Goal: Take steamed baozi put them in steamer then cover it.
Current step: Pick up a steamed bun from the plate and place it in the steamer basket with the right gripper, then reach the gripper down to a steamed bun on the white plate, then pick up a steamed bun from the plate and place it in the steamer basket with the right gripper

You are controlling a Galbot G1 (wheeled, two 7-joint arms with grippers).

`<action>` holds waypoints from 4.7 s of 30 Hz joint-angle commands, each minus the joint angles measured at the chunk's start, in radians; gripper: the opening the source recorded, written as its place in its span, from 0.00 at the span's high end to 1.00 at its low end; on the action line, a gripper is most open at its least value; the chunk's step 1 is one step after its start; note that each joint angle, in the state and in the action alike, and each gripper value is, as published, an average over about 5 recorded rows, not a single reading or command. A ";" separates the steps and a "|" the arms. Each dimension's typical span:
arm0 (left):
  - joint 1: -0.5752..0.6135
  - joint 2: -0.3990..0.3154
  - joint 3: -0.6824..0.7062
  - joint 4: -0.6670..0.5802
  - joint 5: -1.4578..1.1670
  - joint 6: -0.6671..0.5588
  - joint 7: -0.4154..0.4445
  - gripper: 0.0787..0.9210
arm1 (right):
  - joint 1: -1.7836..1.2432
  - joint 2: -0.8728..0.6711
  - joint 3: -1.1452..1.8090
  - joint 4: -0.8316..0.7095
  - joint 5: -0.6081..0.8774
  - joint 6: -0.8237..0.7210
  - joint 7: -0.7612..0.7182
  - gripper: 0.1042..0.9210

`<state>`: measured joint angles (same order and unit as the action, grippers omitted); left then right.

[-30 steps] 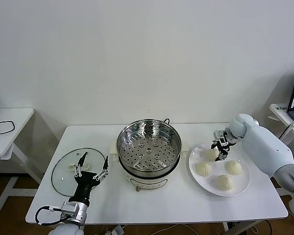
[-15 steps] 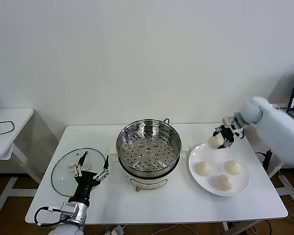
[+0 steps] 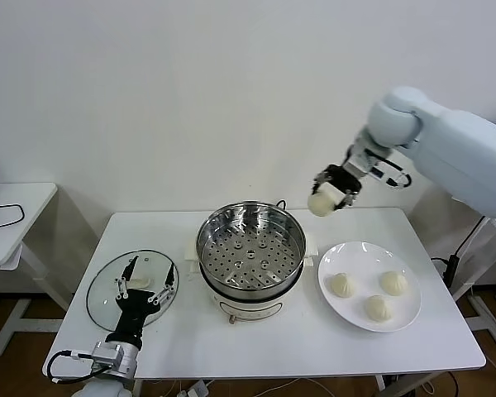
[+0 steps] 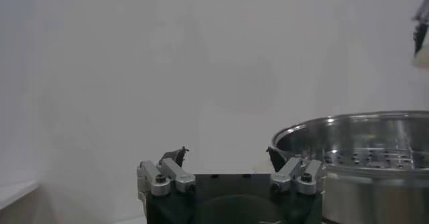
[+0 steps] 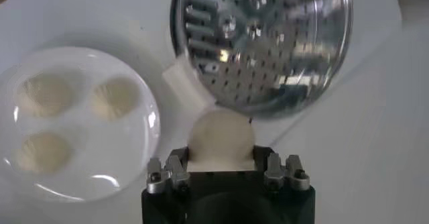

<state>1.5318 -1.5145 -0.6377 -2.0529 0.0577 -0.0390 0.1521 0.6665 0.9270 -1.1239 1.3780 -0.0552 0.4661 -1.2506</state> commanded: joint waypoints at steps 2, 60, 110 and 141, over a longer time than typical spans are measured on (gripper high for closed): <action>-0.002 0.005 -0.031 0.004 -0.014 0.004 0.005 0.12 | 0.130 0.191 -0.160 0.046 -0.023 0.134 0.050 0.32; 0.001 0.019 -0.094 0.029 -0.040 0.003 0.028 0.12 | 0.073 -0.129 -0.135 -0.002 0.214 -0.269 0.028 0.12; 0.005 0.001 -0.077 0.050 -0.025 -0.011 0.027 0.12 | -0.692 -0.163 0.292 -0.232 0.031 -0.690 0.140 0.12; 0.002 -0.003 -0.072 0.050 -0.023 -0.012 0.026 0.12 | -0.605 -0.245 0.254 -0.144 0.125 -0.708 0.131 0.28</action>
<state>1.5342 -1.5171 -0.7105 -2.0015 0.0348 -0.0518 0.1783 0.0251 0.7210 -0.8486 1.1926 0.0196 -0.2358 -1.1189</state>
